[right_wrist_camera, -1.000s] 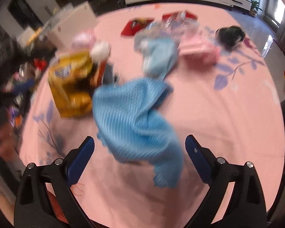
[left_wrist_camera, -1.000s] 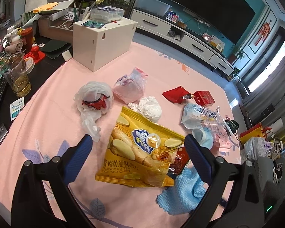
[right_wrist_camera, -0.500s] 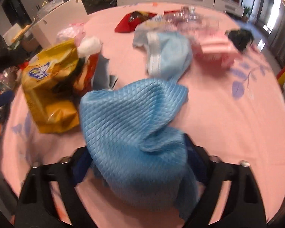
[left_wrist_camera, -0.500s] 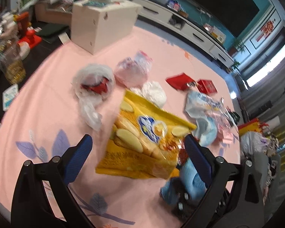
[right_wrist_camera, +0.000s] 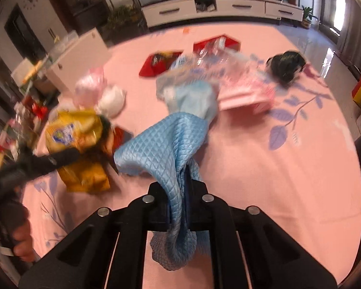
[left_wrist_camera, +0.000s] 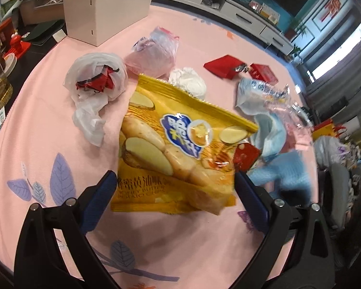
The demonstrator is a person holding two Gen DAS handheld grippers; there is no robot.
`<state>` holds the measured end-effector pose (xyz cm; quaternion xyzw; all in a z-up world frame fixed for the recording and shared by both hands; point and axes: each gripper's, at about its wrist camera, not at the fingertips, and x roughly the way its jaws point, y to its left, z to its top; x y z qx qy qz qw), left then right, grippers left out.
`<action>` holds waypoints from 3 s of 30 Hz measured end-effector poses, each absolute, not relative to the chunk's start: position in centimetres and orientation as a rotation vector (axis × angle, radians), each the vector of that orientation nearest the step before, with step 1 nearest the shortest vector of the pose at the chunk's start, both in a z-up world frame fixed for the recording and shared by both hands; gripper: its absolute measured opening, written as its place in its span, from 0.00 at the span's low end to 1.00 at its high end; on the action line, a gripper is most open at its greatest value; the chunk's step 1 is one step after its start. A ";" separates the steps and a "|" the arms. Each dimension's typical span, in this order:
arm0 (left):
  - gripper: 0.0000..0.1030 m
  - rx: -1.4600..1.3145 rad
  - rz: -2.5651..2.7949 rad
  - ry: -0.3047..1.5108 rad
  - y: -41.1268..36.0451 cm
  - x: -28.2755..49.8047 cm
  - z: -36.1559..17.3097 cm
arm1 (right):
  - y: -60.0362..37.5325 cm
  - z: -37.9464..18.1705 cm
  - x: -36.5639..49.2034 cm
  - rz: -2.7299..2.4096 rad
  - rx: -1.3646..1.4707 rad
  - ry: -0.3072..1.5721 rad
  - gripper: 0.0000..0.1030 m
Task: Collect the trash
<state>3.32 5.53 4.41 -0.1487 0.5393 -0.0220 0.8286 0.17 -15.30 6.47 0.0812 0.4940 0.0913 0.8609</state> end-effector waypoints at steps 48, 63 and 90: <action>0.35 -0.367 -0.353 0.739 -4.5 -2.3 17.9 | -27.5 24.6 -6.7 -0.032 0.220 0.512 0.10; 0.35 -0.144 -0.556 0.770 -21.9 -1.8 17.1 | -40.4 21.3 -8.3 -0.262 0.441 0.505 0.10; 0.36 0.018 -0.841 1.051 -41.7 -1.3 6.2 | -53.4 11.1 -11.1 -0.538 0.752 0.691 0.10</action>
